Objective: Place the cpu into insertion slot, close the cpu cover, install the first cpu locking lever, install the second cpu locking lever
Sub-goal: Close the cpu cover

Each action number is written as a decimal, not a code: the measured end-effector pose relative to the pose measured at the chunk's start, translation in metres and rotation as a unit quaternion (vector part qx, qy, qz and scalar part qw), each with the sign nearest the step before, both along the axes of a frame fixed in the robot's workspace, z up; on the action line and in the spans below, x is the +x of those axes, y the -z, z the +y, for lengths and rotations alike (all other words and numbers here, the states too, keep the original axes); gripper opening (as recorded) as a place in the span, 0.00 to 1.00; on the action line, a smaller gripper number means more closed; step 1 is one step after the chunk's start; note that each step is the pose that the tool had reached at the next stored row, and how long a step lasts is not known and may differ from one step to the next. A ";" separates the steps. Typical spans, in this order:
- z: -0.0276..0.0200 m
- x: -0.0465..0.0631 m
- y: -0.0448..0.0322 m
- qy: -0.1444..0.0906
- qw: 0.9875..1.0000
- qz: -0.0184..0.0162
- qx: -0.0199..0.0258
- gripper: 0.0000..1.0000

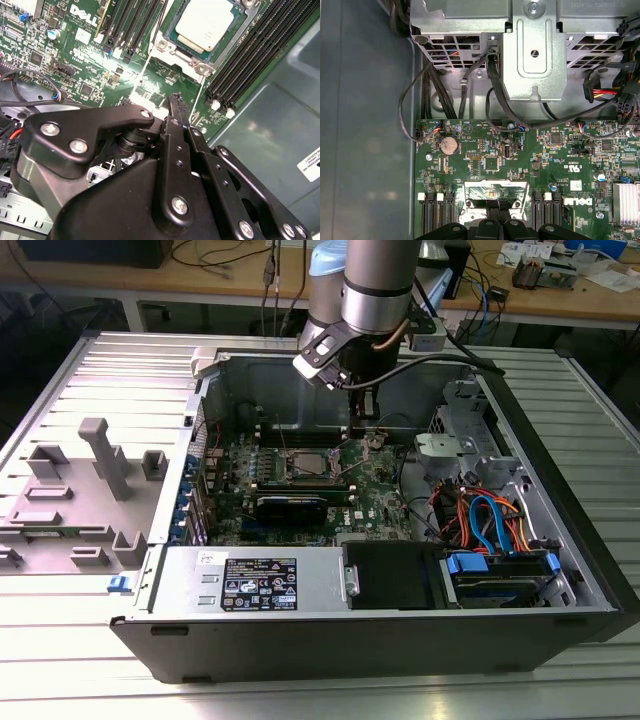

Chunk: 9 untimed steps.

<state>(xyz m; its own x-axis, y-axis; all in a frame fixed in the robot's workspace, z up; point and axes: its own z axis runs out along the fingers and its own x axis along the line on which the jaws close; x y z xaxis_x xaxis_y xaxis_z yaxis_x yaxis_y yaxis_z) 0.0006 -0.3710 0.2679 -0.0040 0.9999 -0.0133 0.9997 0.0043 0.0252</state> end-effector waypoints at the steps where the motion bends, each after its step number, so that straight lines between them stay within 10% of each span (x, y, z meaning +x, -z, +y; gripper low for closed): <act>1: 0.0000 0.000 0.0000 0.000 1.000 0.000 0.000 0.11; 9: 0.0000 0.002 0.0000 0.000 1.000 0.000 0.000 0.11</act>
<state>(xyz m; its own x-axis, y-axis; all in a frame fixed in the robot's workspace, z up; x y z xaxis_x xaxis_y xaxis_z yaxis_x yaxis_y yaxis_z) 0.0023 -0.3709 0.2679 -0.0041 0.9999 -0.0133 0.9997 0.0044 0.0252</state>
